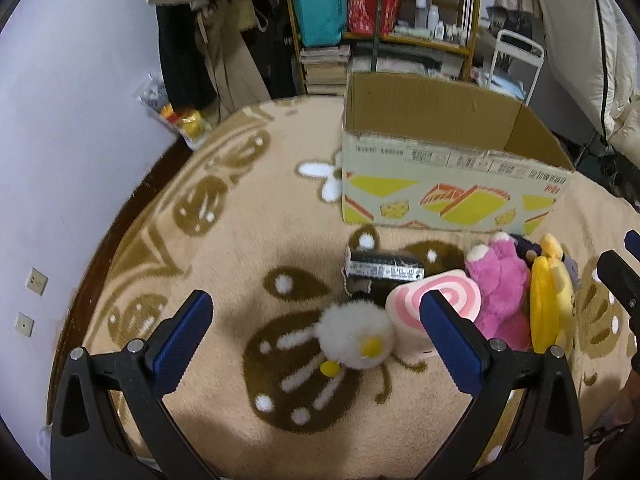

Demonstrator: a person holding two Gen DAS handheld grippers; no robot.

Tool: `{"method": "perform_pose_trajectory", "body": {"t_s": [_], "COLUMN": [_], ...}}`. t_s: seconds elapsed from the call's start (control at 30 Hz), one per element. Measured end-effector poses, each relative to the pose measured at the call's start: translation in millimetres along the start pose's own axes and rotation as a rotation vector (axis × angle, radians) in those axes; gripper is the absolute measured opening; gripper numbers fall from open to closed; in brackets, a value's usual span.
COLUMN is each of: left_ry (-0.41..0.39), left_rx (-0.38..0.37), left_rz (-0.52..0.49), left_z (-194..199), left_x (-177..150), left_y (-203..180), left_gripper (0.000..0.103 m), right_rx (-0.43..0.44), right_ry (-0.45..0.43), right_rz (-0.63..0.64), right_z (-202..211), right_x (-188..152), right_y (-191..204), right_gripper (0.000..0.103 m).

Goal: Organize soft objects
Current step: 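Lower the left tool onto the white pom-pom while the right tool grasps the yellow dog plush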

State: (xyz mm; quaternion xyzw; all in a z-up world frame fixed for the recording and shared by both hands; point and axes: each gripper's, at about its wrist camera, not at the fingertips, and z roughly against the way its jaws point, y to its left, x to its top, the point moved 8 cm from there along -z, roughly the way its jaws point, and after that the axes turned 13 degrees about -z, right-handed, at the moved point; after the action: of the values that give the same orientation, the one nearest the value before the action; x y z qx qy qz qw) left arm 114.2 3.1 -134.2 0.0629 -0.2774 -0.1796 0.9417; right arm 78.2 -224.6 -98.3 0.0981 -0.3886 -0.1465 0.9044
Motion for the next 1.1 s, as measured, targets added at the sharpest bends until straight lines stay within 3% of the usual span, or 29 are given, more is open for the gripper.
{"method": "perform_pose_trajectory", "body": {"t_s": [0.23,0.43,0.53,0.67,0.9,1.1], "left_ry": [0.084,0.144,0.166,0.178,0.234,0.261], "left_rx": [-0.048,-0.043,-0.052,-0.061,-0.050,-0.116], "left_rz": [-0.008,0.002,0.023,0.050,0.063,0.087], "left_z": [-23.3,-39.4,-46.0,-51.3,-66.0,-79.4], "left_x": [-8.4,-15.3,-17.8,-19.1,-27.0,-31.8], "left_y": [-7.8,-7.4,-5.4,-2.0,1.2,-4.5], "left_gripper": [0.102,0.102,0.102,0.102,0.101,0.079], "right_rx": [0.013,0.031,0.037,0.052,0.069,0.075], "right_ry": [0.065,0.116,0.145,0.194,0.265,0.290], "right_rz": [-0.002,0.011,0.022,0.020,0.019,0.028], "right_z": [-12.4,-23.3,-29.6,-39.0,-52.0,-55.1], "right_x": [-10.0,-18.8,-25.2,-33.4,-47.2,-53.2], "right_y": [3.6,6.2,9.4,11.4,13.1,15.9], "right_gripper": [0.103,0.103,0.096,0.095,0.077,0.065]}}
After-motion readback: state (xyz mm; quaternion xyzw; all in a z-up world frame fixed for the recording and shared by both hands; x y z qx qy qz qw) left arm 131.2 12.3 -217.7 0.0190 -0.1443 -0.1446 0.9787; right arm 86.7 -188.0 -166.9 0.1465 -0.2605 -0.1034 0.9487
